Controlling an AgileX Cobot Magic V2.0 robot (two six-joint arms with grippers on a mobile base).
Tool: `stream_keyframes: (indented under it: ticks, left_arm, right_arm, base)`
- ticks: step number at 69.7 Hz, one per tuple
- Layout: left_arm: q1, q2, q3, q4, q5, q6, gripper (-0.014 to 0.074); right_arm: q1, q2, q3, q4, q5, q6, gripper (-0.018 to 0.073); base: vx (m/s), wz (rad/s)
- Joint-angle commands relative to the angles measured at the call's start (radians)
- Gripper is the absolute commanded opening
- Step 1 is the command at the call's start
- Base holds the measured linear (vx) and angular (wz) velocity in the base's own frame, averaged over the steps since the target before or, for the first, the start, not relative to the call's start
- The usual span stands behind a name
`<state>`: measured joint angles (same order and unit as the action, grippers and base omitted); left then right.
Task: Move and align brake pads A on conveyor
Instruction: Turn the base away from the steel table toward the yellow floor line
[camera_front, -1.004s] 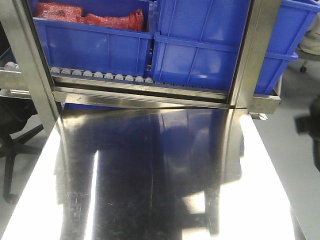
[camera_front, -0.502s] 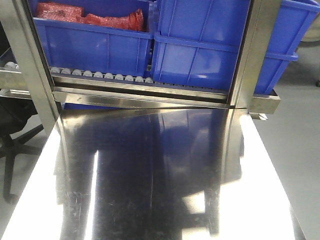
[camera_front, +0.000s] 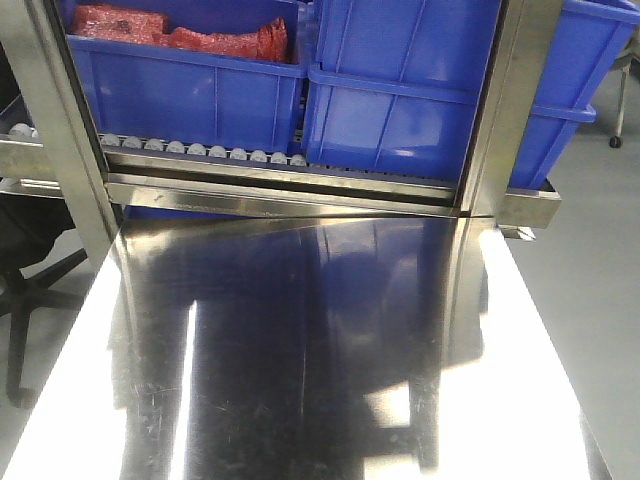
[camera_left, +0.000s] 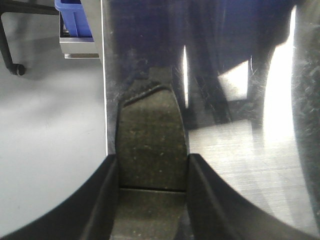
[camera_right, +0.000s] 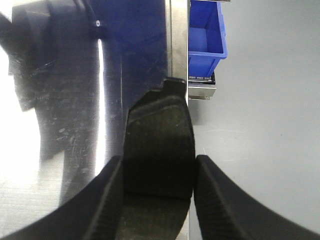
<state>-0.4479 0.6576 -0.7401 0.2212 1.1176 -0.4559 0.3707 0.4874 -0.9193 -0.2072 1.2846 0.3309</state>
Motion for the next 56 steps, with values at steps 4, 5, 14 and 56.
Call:
stream_keyframes:
  ticks: [4, 5, 14, 56]
  left_arm:
    - [-0.004, -0.001, -0.03, 0.017, -0.054, -0.01, -0.0006]
    - [-0.004, -0.001, -0.03, 0.017, -0.054, -0.01, -0.0006]
    - [-0.004, -0.001, -0.03, 0.017, -0.054, -0.01, -0.0006]
    - [-0.004, -0.001, -0.03, 0.017, -0.054, -0.01, -0.0006]
  right_arm:
    - [-0.005, 0.007, -0.022, -0.023, 0.001, -0.007, -0.0001]
    - [-0.005, 0.007, -0.022, -0.023, 0.001, -0.007, -0.0001]
    - [-0.005, 0.007, -0.022, -0.023, 0.001, -0.007, -0.0001]
    - [-0.005, 0.007, -0.022, -0.023, 0.001, -0.007, -0.0001]
  base:
    - [0.0, 0.0]
    - [0.0, 0.0]
    - [0.0, 0.0]
    - [0.0, 0.0]
